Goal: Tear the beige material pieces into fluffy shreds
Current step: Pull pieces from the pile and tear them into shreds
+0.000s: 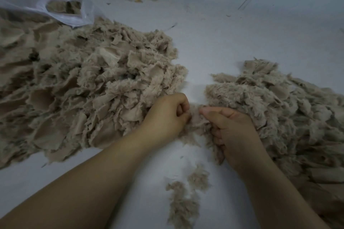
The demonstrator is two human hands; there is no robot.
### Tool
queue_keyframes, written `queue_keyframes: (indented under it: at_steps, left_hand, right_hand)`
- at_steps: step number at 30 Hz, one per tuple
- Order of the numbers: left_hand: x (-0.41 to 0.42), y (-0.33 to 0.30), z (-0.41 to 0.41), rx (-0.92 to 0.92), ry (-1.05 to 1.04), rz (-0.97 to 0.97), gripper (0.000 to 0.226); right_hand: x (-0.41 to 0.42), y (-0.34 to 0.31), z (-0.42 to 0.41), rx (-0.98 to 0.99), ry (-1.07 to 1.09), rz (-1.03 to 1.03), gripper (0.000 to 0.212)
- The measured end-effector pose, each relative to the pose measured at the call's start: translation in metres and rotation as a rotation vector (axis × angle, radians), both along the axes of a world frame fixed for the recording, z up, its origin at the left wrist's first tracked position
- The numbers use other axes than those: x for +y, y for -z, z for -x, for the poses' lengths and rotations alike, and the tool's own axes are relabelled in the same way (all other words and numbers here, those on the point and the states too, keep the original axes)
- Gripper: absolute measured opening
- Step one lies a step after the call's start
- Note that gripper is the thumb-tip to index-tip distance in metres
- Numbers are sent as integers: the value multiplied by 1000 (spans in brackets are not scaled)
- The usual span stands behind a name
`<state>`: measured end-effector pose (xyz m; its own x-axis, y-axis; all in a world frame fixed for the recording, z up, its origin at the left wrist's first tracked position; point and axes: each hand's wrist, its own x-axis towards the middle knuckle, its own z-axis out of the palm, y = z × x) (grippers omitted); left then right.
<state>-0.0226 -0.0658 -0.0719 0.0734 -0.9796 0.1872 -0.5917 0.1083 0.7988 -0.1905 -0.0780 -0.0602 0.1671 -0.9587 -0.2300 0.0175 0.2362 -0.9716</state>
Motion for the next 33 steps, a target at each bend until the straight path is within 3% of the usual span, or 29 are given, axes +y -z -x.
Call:
queue_keyframes:
  at_steps: [5,8,11,13,15,18,21,26,29,33]
  left_hand:
    - [-2,2,2,332,-121,125,21]
    - [-2,-2,0,364,-112,98,15]
    - [0,-6,-3,162,92,-21,30]
    - [1,-6,-3,-74,142,-30,23]
    - [1,-2,0,-124,108,48,14]
    - [3,-1,4,96,68,188,8]
    - [5,-6,9,192,47,288,11]
    - [6,-7,16,269,167,174,11]
    - [7,-6,15,354,153,108,18]
    - [7,-8,14,423,121,74,11]
  right_hand:
    - [-2,3,0,60,-33,-5,8]
    - [-4,4,-1,61,-1,-10,7]
    - [-2,3,-2,34,21,-3,19]
    - [-1,1,-1,13,15,0,19]
    - [0,-2,-2,-5,-21,12,13]
    - [1,-2,-3,-18,-76,18,16]
    - [3,-3,-3,33,-134,42,23]
    - [3,-6,-3,25,-121,97,32]
    - [6,-8,-3,-28,-226,89,21]
    - [6,-9,-3,7,-176,48,10]
